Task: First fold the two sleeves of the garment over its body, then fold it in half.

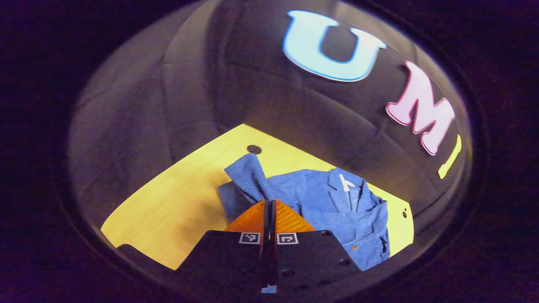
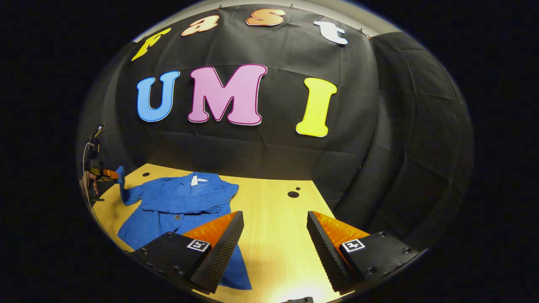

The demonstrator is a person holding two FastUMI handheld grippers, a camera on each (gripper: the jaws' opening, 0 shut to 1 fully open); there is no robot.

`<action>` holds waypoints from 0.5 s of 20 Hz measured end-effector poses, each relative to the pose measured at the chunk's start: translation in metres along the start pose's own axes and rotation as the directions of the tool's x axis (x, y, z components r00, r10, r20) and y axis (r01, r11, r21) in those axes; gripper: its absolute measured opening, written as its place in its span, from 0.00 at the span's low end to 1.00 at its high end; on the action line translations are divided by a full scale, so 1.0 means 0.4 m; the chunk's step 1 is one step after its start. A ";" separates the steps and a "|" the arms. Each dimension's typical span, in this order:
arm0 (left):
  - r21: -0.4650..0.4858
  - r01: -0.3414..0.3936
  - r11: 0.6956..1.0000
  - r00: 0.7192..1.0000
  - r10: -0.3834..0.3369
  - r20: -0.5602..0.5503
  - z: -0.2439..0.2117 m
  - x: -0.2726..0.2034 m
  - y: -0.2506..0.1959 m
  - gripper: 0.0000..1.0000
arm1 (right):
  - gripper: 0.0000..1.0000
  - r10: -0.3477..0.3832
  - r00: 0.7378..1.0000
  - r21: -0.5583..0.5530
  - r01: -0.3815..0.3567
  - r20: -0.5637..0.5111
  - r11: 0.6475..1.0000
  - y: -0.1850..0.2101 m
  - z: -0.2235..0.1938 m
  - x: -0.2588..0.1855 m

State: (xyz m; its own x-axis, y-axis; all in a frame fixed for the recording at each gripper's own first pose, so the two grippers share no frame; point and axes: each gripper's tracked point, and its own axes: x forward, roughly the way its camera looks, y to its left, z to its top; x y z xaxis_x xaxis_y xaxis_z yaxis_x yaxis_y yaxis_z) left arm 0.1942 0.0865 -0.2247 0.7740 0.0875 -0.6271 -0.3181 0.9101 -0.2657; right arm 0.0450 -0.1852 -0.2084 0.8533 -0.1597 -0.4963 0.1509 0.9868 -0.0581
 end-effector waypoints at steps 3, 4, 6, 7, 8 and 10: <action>0.142 0.223 0.964 0.975 -0.224 -0.012 -0.024 0.018 -0.321 0.00 | 0.96 0.011 1.000 0.022 -0.010 -0.014 1.000 -0.010 -0.025 0.013; 0.173 0.293 0.941 0.956 -0.291 -0.033 -0.043 0.030 -0.426 0.00 | 0.96 0.010 1.000 0.031 -0.010 -0.017 0.999 -0.022 -0.033 0.019; 0.212 0.413 0.886 0.911 -0.404 -0.086 -0.086 0.057 -0.625 0.00 | 0.97 -0.002 0.999 0.044 0.003 -0.034 0.999 -0.047 -0.053 0.019; 0.225 0.446 0.867 0.895 -0.434 -0.101 -0.098 0.065 -0.692 0.00 | 0.96 -0.012 0.999 0.053 0.014 -0.043 0.998 -0.063 -0.062 0.018; 0.234 0.462 0.855 0.887 -0.450 -0.108 -0.107 0.072 -0.750 0.00 | 0.97 -0.024 0.999 0.065 0.027 -0.048 0.998 -0.079 -0.069 0.012; 0.238 0.478 0.845 0.878 -0.461 -0.127 -0.124 0.092 -0.828 0.01 | 0.96 -0.043 0.997 0.095 0.049 -0.062 0.994 -0.108 -0.087 0.007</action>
State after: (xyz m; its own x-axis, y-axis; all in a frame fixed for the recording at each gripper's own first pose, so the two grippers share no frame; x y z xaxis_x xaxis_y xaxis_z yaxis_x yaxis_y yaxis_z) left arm 0.3009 -0.2318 -0.1963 0.7570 -0.3940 -0.5213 0.2315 0.9077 -0.3500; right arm 0.0236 -0.2275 -0.2374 0.8135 -0.2004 -0.5459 0.2392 0.9710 0.0000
